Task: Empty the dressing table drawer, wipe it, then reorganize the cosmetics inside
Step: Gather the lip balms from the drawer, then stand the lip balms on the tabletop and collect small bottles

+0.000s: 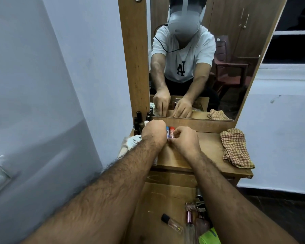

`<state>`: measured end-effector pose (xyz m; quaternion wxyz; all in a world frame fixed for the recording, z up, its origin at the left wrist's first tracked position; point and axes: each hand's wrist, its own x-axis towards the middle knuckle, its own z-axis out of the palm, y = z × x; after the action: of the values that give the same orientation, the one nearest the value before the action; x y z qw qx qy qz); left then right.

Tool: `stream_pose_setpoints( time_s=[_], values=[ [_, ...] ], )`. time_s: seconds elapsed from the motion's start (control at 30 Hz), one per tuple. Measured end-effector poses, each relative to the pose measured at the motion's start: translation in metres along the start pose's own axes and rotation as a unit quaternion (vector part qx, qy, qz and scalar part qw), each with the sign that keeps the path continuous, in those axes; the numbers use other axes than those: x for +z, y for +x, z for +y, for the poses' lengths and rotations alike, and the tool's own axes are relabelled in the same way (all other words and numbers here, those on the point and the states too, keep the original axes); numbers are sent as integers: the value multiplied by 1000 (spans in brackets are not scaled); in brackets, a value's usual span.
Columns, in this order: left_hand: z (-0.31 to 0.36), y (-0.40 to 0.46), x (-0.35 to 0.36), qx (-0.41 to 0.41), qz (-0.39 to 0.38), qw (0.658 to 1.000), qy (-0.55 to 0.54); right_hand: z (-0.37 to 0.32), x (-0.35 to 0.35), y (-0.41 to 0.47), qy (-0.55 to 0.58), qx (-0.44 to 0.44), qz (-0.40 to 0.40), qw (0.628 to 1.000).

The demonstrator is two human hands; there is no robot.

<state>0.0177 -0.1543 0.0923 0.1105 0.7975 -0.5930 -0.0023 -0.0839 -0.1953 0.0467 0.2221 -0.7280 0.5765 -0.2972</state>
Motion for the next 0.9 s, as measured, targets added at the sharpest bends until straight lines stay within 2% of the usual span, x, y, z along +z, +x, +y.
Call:
stream_pose_setpoints(
  time_s=[0.23, 0.37, 0.53, 0.67, 0.77, 0.9],
  values=[
    [1, -4, -2, -2, -3, 1000, -1, -4, 3, -4, -21, -11, 13, 1000],
    [5, -12, -9, 16, 25, 1000, -4, -2, -1, -6, -18, -16, 10, 1000],
    [4, -34, -13, 36, 86, 991, -93, 6, -20, -23, 10, -31, 41, 999],
    [6, -78, -1, 78, 95, 981, -150, 17, -39, -57, 24, -50, 65, 996],
    [7, -118, 19, 101, 65, 977, -178, 31, -47, -91, 42, -56, 54, 996],
    [-4, -144, 53, 70, -54, 983, -158, 52, -49, -129, 11, -35, -19, 999]
  ],
)
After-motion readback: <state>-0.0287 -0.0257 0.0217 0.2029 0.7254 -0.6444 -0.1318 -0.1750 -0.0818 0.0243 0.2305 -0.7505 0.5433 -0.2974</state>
